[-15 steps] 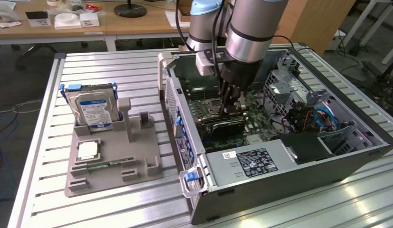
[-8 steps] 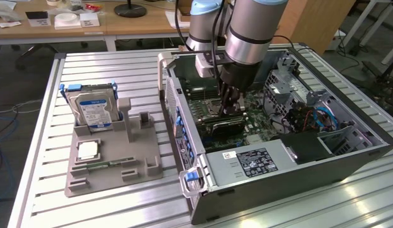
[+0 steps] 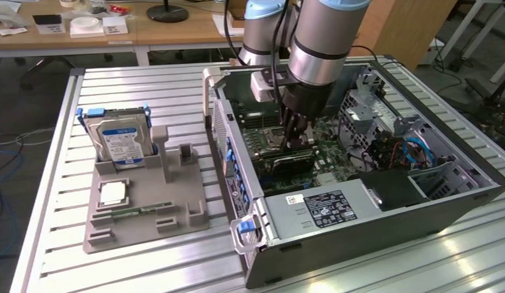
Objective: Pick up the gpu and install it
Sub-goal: 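Press down on the gpu until it lock into place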
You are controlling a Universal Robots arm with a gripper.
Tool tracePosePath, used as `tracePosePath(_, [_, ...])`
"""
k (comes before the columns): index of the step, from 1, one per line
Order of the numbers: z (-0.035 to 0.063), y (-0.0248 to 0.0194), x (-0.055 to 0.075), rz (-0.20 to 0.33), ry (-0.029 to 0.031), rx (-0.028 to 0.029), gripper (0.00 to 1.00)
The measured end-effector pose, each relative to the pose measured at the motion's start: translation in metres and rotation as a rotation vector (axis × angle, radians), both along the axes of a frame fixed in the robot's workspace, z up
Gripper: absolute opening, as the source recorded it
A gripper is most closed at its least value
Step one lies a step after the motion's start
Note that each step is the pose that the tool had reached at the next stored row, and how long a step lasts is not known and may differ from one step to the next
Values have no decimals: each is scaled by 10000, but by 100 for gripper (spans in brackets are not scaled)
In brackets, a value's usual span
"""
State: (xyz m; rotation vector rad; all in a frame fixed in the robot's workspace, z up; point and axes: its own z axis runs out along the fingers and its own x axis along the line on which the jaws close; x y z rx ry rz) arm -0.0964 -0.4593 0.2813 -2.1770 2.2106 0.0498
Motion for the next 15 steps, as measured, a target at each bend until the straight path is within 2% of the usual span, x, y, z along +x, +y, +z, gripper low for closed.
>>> tracePosePath(15, [-41, 0, -1, 0, 0, -5, 11])
